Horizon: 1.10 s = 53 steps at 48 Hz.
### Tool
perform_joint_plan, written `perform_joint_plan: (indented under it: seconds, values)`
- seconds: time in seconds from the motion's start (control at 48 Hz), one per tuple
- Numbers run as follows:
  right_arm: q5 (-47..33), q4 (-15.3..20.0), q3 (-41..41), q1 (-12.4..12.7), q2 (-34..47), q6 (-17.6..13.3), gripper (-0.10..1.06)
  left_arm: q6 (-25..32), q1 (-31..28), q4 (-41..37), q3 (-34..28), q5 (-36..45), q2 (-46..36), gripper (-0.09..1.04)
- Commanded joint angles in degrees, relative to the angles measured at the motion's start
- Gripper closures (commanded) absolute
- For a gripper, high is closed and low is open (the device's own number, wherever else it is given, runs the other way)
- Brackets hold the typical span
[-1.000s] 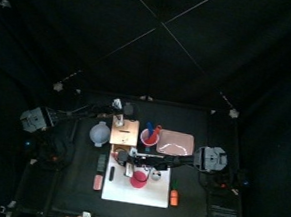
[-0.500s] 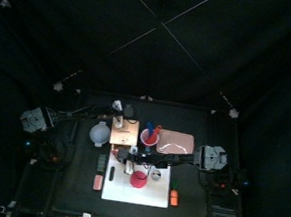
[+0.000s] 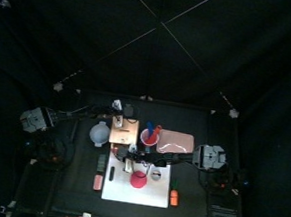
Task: Get the cutter from the drawer then cut the dough then place the extra dough in the bowl
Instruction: Shut the drawer
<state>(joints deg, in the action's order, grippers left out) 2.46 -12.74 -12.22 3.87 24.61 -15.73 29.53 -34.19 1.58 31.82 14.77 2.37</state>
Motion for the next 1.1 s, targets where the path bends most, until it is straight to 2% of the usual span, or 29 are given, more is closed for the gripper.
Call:
perform_joint_plan:
  seconds: [0.021,0.667,1.104]
  values:
    - [0.35,-0.44,1.32,2.02,-1.58,-0.18,0.72,0.00,0.44,0.26,-0.53,-0.18,-0.70,0.51]
    - [2.02,-2.37,3.25,2.20,-1.85,-0.18,0.72,0.00,2.20,0.00,-1.32,-0.53,-0.53,0.51]
    - [2.99,-3.96,3.87,3.25,-1.85,-0.09,0.72,0.00,2.29,0.00,-0.70,0.00,-0.44,0.51]
